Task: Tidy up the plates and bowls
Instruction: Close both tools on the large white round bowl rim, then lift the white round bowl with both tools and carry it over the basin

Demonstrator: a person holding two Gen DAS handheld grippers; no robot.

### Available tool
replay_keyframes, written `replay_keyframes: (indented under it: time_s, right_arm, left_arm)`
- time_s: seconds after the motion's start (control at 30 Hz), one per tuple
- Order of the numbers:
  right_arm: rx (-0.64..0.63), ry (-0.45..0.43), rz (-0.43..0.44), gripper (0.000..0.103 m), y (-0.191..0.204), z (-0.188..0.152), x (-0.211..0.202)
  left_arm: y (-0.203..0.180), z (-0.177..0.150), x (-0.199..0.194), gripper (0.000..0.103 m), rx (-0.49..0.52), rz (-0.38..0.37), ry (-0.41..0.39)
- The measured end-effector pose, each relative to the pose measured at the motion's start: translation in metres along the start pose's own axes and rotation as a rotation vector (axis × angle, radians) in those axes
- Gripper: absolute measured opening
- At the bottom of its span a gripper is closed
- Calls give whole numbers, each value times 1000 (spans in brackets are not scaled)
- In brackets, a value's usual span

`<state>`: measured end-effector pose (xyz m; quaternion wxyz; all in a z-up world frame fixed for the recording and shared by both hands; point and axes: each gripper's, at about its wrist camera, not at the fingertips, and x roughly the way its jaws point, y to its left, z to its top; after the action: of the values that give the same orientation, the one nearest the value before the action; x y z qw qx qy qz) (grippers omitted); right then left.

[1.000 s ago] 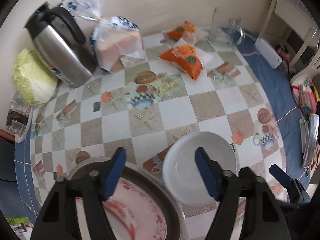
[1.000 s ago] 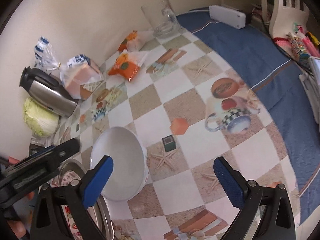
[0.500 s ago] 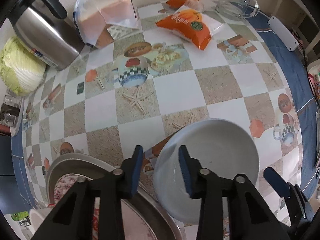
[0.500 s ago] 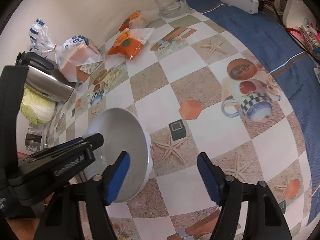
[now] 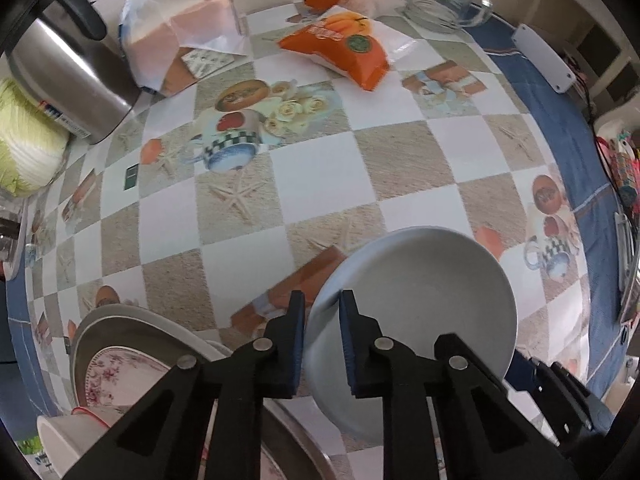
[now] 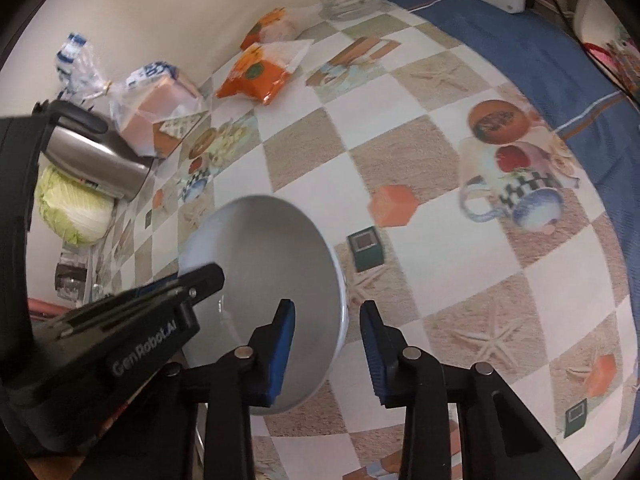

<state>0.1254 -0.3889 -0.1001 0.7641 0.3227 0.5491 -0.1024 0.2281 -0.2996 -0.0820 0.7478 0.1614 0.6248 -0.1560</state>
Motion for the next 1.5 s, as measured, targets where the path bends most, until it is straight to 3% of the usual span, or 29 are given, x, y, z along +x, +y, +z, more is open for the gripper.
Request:
replay_keyframes:
  time_s: [0.2,0.37,0.57,0.87,1.17,1.5]
  right_arm:
    - [48,-13,-43,32,-20,3,-3]
    - [56,-1,-17,25,-23,3,-1]
    - [31,-12,-39,24,-17,2,-8]
    - [-35,-103,-71,25,2,5,-44]
    - [-112,-185,-31,25,37,-4,-79]
    - [-204,-239,16,25,90,-23,-105]
  left_arm:
    - [-11,0,4,16,4,-58,23]
    - [-12,0,2,14,-9,-92,4]
    - [-8,-2,-11,13,-23,-108,-28]
    - [-1,-9,-51,13,-16,-130,-152]
    - [28,-40,-91,13,-86,-162,-282]
    - [68,-71,-133,13,-142,-113,-401]
